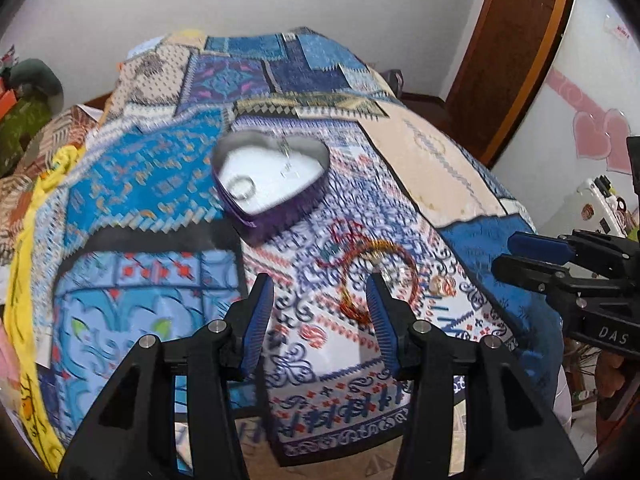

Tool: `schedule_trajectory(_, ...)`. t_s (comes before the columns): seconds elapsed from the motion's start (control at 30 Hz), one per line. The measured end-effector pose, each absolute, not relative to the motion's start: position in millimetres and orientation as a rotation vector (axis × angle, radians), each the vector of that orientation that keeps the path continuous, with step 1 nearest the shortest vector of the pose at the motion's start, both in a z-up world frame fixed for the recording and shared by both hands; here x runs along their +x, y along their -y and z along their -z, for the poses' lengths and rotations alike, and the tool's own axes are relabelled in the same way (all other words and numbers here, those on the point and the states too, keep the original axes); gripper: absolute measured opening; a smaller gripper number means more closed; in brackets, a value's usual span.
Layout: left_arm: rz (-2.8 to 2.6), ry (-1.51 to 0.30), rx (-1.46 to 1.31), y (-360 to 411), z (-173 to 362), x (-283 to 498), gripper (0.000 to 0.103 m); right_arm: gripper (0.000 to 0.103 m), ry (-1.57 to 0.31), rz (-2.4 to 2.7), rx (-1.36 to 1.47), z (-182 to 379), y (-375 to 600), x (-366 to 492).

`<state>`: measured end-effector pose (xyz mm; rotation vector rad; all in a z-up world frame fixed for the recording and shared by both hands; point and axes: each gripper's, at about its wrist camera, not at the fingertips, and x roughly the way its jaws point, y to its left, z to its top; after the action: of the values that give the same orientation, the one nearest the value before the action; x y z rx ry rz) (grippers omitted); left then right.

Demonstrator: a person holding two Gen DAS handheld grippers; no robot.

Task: Organize jewelry
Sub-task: 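Grasp the red-gold bracelet with the left tool while the right tool grasps a gold ring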

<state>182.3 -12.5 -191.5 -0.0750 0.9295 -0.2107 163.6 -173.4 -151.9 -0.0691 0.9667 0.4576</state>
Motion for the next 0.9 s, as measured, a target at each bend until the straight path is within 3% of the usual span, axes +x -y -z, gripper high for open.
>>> schedule_trajectory(0.2,0.208,-0.970,-0.050,26.2,209.8,186.0,0.035,0.035,-0.997,-0.476,-0.107,166.7,171.4,163.2)
schedule_trajectory(0.6,0.197,-0.972,-0.074,26.8,222.7,188.6,0.033,0.036,-1.003,-0.546,-0.168,180.7,144.9,163.8)
schedule_trajectory(0.9,0.239,-0.975,-0.057,27.3,221.7,193.5,0.005,0.032,-0.984,-0.535,-0.197,189.1,132.8,165.3)
